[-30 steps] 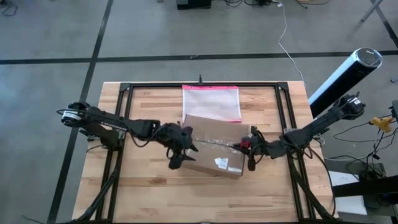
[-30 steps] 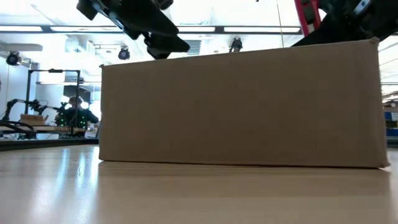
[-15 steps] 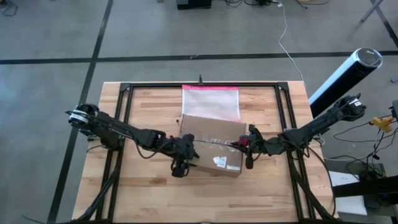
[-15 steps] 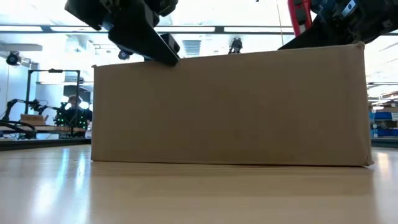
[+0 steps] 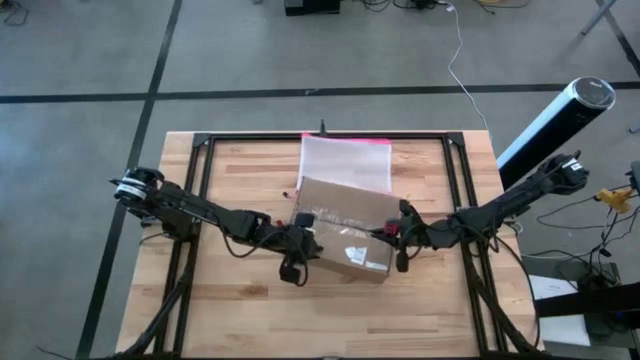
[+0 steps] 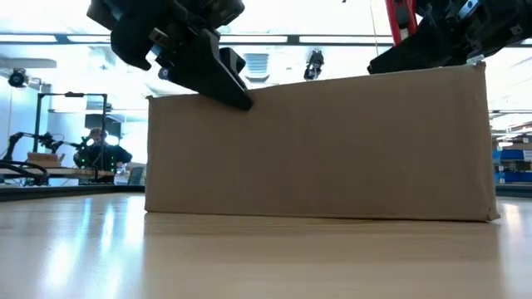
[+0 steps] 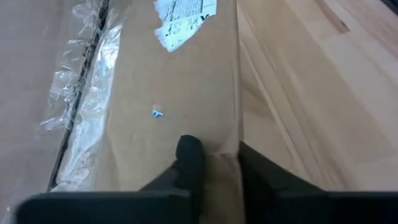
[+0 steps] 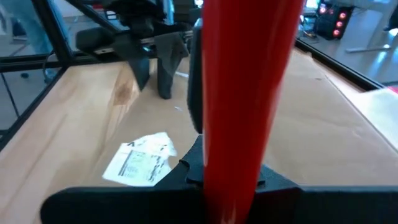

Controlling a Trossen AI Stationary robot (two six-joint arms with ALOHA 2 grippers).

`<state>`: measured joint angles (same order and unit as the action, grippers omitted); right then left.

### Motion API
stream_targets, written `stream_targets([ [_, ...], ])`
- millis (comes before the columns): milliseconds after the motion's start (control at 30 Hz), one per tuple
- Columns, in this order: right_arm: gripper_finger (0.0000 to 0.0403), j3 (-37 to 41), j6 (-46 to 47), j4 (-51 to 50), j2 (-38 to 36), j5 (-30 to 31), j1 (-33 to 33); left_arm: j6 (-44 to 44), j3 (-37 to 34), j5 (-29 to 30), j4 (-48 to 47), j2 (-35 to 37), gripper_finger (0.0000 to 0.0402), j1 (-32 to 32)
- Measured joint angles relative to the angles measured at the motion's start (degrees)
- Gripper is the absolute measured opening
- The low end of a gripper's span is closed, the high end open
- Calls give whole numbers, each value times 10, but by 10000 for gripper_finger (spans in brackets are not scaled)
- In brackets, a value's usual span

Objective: Unpack boxes
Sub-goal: Open the cardboard box using the box cutter

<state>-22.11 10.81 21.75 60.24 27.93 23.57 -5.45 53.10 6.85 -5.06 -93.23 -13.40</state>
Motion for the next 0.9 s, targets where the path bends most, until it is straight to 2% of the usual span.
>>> stream_targets([
  [67,5,0,-11,-1,-7,-13,0,-1,0,0,-10,2,16,1],
  [133,5,0,-29,0,-15,-40,0,0,0,0,-22,4,9,1],
  [233,5,0,-52,0,-30,-71,0,1,0,0,-32,6,4,1],
  [467,5,0,-72,1,-51,-77,0,2,0,-11,-35,6,2,2],
  [600,5,0,-70,1,-45,-105,0,1,0,-18,-35,7,1,2],
  [900,5,1,-67,0,-19,-105,0,1,0,-22,-35,7,0,2],
])
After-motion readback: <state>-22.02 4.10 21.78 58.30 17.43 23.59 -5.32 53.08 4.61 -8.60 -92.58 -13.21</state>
